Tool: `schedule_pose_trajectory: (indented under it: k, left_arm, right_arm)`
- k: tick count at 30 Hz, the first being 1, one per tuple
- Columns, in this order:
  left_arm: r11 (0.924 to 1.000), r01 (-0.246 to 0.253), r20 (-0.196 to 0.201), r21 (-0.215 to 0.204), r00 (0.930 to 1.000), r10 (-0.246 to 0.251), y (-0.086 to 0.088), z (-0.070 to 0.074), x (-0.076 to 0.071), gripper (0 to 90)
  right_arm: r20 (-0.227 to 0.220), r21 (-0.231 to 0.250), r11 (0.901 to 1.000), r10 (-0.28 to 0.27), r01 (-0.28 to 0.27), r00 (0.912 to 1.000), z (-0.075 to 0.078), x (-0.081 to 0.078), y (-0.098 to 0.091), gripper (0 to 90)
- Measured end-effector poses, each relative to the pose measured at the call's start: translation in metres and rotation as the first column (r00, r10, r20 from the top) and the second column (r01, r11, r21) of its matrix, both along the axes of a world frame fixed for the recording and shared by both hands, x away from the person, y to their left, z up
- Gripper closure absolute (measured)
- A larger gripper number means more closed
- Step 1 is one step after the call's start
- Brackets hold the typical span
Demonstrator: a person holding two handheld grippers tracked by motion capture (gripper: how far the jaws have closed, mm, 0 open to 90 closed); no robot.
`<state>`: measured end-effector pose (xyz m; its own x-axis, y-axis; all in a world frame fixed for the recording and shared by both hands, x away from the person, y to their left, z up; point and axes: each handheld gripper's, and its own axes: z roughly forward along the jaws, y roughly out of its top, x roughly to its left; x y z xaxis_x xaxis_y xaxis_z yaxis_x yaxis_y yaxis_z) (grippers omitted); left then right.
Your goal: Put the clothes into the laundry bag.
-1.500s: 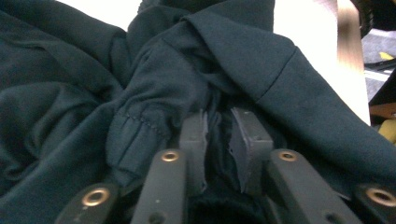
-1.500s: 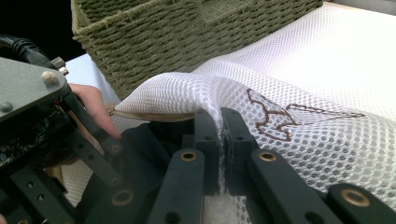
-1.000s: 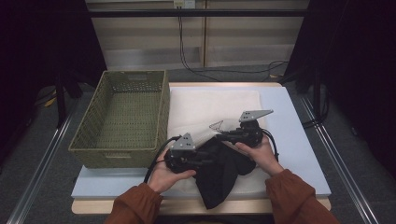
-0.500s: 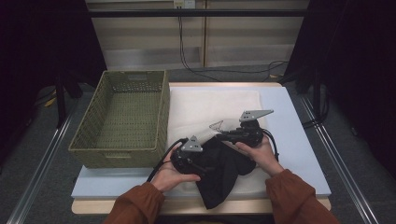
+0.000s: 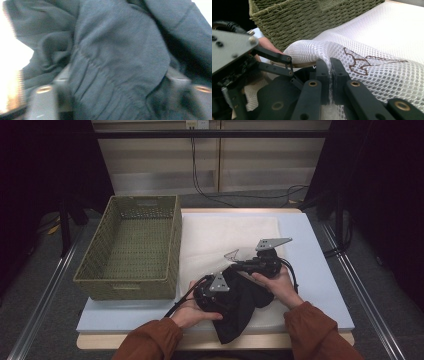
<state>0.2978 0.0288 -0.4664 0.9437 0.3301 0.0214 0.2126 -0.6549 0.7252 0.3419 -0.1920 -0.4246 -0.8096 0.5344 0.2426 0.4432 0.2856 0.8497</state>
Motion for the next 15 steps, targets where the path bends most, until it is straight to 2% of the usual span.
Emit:
schedule_pose_trajectory:
  k: [1, 5, 6, 8, 11, 12, 14, 15]
  left_arm:
    - [1.0000, -0.007, -0.001, -0.005, 1.0000, 0.007, 0.001, 0.000, 0.001, 38.0]
    - [0.9995, -0.022, 0.019, 0.024, 0.9996, 0.022, 0.001, 0.003, 0.003, 53.8]
    - [0.9996, -0.027, 0.018, 0.006, 0.9995, 0.026, 0.000, 0.002, 0.003, 56.9]
    - [0.9995, -0.024, 0.036, 0.020, 0.9991, 0.024, -0.002, 0.003, 0.002, 60.5]
    - [0.9989, -0.026, 0.025, 0.038, 0.9994, 0.025, -0.003, 0.007, 0.003, 64.4]
    - [0.9992, -0.031, 0.009, 0.024, 0.9995, 0.031, -0.004, 0.008, 0.004, 65.6]
    - [0.9993, -0.031, 0.002, 0.022, 0.9995, 0.031, -0.004, 0.010, 0.007, 67.8]
    - [0.9995, -0.031, 0.014, 0.004, 0.9994, 0.031, -0.004, 0.011, 0.008, 68.7]
  right_arm:
    - [0.001, -0.001, 1.0000, -0.001, 0.001, 1.0000, 0.000, 0.000, 0.000, 87.0]
    - [0.001, -0.003, 1.0000, 0.003, -0.003, 1.0000, 0.000, 0.000, 0.000, 87.0]
    - [0.001, -0.003, 1.0000, 0.002, -0.002, 1.0000, 0.000, 0.000, 0.000, 87.0]
    - [0.004, -0.002, 1.0000, 0.000, 0.000, 1.0000, 0.001, 0.000, 0.000, 87.0]
    - [0.005, 0.001, 1.0000, -0.002, 0.002, 1.0000, 0.001, 0.000, 0.000, 87.0]
    - [0.004, 0.001, 1.0000, -0.002, 0.002, 1.0000, 0.002, 0.000, -0.001, 87.1]
    - [0.002, 0.001, 1.0000, 0.001, -0.001, 1.0000, 0.002, 0.000, -0.001, 87.1]
    - [0.000, 0.002, 1.0000, 0.001, -0.001, 1.0000, 0.002, 0.000, -0.001, 87.1]
